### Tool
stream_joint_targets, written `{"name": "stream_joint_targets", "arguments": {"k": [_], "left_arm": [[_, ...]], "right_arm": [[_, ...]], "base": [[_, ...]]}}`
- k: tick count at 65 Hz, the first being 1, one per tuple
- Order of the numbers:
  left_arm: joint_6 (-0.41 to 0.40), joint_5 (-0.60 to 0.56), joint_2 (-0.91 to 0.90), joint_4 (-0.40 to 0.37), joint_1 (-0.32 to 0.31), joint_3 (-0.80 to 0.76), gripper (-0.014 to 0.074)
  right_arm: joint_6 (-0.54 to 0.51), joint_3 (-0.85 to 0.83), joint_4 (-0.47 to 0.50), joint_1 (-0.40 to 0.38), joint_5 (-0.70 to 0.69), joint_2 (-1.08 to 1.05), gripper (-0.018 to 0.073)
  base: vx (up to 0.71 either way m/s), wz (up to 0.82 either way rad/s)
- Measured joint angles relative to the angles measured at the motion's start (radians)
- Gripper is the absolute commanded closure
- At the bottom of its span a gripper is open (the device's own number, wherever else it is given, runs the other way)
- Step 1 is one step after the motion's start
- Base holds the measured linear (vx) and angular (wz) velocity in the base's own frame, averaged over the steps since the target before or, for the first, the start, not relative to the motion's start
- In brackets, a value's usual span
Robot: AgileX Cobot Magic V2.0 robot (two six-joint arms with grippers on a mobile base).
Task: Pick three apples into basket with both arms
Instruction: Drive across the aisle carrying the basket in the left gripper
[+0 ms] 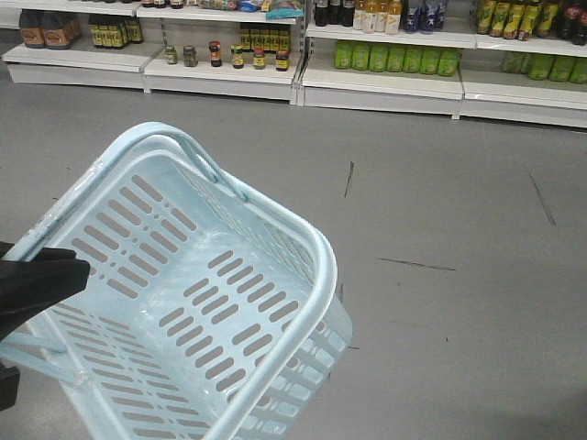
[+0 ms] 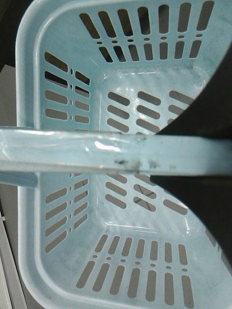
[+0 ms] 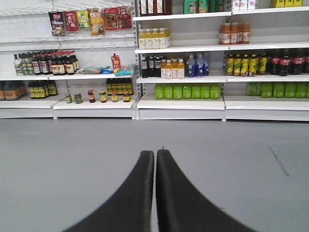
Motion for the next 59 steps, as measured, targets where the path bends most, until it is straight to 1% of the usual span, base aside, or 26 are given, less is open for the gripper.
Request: {"name": "stream_joint_targets", "arguments": {"k": [59], "left_arm": [[0.000,0.001,0.000,0.000,0.000,0.000,0.0603]], "right_arm": [[0.000,0.000,0.000,0.000,0.000,0.000,0.0563]], "base": [[0.24,-0.19]]}}
